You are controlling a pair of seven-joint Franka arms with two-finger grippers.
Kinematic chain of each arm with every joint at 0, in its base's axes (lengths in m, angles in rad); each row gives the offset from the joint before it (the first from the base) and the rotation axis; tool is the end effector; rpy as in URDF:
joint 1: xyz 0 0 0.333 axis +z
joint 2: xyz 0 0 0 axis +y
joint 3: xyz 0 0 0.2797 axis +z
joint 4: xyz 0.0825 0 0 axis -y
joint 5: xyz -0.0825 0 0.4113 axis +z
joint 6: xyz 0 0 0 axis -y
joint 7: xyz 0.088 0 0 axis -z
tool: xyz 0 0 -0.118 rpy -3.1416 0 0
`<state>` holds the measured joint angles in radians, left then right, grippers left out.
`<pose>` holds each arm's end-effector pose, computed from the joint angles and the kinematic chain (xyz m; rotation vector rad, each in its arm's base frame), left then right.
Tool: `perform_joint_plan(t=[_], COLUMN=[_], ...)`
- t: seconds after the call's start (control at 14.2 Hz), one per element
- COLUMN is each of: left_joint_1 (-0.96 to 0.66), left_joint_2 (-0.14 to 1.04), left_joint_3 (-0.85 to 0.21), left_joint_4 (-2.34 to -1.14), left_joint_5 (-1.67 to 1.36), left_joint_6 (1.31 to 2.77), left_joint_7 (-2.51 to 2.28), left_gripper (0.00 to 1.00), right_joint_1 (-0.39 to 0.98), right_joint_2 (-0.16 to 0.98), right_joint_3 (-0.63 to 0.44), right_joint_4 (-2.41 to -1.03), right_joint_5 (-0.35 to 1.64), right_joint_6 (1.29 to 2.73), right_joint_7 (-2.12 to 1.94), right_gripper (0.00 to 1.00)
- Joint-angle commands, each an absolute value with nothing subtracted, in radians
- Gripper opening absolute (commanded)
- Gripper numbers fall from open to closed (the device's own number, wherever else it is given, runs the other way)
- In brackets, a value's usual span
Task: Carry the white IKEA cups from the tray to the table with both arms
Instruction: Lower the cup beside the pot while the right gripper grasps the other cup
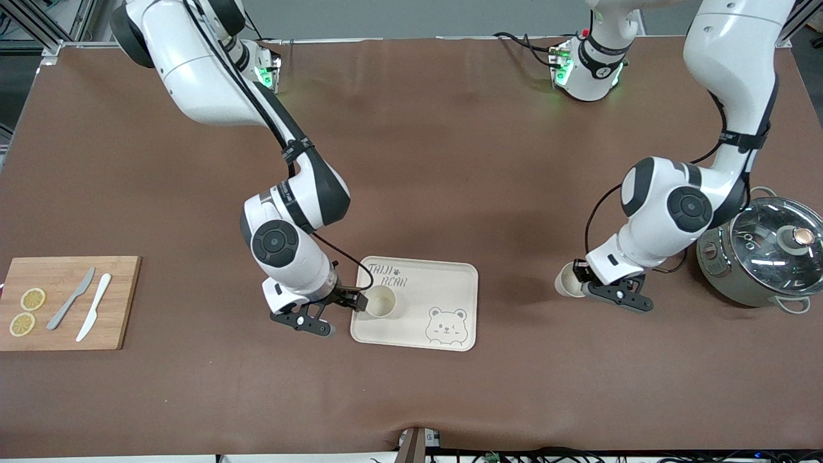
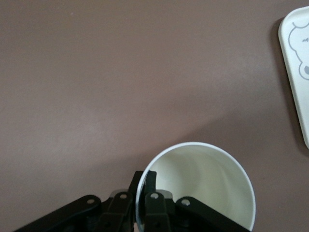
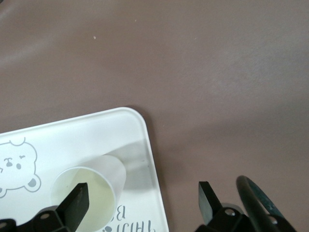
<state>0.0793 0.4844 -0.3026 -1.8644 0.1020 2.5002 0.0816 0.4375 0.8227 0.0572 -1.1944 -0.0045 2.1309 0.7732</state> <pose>0.6463 -0.1402 0.2224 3.0071 -0.5106 0.2614 0.6816 0.3553 0.2531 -3.0084 0.4501 -0.1078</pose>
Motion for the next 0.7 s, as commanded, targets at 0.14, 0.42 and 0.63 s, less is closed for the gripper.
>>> perform_joint_plan(t=[0.14,0.42,0.63], left_joint_1=[0.083,0.084,0.084], left_joint_2=[0.572,0.578,0.584], left_joint_3=[-0.307,-0.308,-0.307], left_joint_4=[-1.865,-1.862,-1.858], left_joint_5=[0.098,0.1,0.098], left_joint_6=[2.667,2.674,2.674], left_joint_7=[0.089,0.075,0.072], left_gripper=[0.0,0.0,0.0], right_joint_1=[0.477,0.485,0.489], right_joint_2=[0.831,0.833,0.831], right_joint_3=[0.048,0.048,0.048], right_joint_4=[-1.227,-1.246,-1.278], right_joint_5=[-0.032,-0.046,-0.052], right_joint_6=[2.21,2.226,2.253], right_joint_7=[0.833,0.834,0.834], right_gripper=[1.0,1.0,1.0])
